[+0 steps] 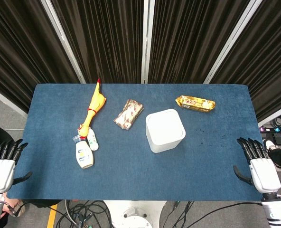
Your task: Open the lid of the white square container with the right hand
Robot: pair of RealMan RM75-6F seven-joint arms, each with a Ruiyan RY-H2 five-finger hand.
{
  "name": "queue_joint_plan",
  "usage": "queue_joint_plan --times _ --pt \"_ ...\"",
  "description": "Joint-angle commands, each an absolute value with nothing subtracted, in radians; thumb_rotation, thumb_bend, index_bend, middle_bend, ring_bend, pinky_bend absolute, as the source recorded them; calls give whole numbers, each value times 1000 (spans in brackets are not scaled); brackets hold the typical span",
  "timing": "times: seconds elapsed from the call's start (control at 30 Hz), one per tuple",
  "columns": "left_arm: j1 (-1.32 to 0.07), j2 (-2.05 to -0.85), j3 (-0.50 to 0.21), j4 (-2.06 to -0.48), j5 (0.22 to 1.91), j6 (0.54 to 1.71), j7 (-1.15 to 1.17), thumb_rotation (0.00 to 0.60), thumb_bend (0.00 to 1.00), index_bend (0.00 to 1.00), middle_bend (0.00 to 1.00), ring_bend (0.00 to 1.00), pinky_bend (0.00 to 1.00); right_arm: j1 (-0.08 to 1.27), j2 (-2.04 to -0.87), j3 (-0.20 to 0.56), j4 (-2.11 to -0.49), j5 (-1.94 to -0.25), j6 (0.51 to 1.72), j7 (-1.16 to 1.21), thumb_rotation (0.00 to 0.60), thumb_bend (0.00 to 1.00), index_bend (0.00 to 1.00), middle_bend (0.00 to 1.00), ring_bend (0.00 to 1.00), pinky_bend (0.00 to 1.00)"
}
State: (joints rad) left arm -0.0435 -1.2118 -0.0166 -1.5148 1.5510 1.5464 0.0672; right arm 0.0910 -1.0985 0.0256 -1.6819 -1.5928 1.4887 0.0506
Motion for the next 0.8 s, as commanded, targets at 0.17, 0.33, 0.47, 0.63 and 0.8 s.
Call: queue_joint_plan --times 0.17,0.33,0.47,0.63,0.8 --pt "-44 -1215 -17 -1514 1551 1546 72 600 0 149 81 0 3 94 -1097 24 -1680 -1592 1481 54 600 260 29 66 0 0" --pt "-44 -1215 -16 -1519 1553 1549 76 600 0 149 81 0 3 102 -1094 22 -1676 -1604 1474 65 600 260 29 66 0 0" --pt "-47 -1213 -18 -1523 1554 1546 80 600 0 149 81 0 3 167 -1068 35 -1702 -1657 1417 82 600 260 29 66 0 0" --pt "-51 -1216 -18 -1518 1554 1541 73 600 0 149 81 0 3 314 -1057 90 -1742 -1696 1273 62 600 260 32 83 0 0" --pt "-52 -1221 -17 -1506 1548 1533 59 600 0 149 81 0 3 446 -1095 148 -1754 -1642 1115 33 600 258 98 108 0 0"
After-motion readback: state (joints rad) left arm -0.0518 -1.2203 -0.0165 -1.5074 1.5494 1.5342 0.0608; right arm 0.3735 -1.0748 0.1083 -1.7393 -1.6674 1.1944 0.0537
